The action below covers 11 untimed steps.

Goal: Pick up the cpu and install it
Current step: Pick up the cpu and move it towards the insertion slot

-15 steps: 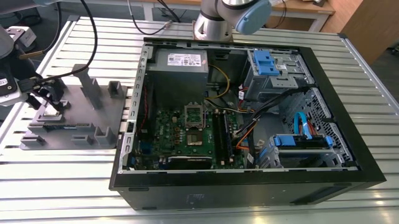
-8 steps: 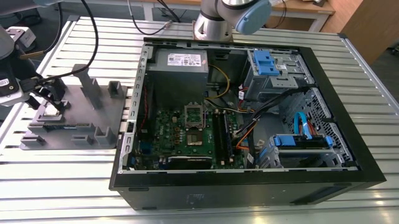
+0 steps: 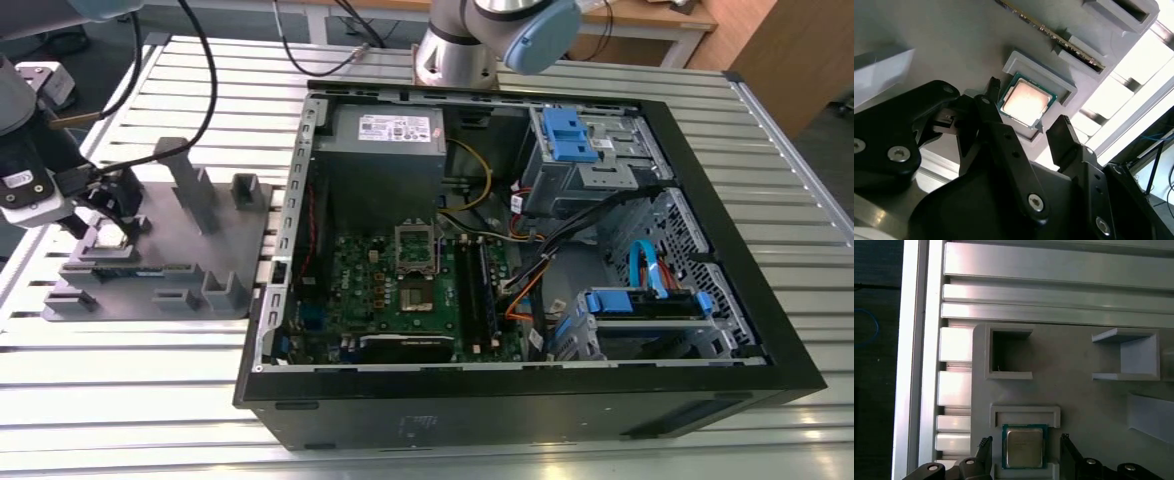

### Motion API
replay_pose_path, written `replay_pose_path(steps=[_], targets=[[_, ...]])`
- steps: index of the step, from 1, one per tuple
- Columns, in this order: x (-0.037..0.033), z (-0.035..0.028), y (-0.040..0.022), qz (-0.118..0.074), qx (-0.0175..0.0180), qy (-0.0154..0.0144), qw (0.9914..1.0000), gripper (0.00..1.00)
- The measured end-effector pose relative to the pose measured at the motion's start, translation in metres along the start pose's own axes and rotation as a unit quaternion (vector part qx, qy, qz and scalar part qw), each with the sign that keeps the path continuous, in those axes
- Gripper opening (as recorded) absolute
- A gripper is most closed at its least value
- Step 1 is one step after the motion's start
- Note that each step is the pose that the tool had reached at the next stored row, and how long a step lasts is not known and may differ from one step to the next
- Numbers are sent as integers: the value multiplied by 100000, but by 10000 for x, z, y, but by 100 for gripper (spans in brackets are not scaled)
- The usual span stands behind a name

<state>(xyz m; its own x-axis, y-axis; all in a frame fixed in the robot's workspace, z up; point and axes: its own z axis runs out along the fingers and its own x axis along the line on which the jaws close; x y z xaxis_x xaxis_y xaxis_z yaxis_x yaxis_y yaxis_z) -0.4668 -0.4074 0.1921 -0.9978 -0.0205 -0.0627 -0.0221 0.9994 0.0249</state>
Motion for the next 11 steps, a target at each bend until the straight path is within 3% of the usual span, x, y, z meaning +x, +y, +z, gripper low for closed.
replay_pose_path(steps=[11], targets=[[5, 79, -1, -2, 1, -3, 100000, 65]])
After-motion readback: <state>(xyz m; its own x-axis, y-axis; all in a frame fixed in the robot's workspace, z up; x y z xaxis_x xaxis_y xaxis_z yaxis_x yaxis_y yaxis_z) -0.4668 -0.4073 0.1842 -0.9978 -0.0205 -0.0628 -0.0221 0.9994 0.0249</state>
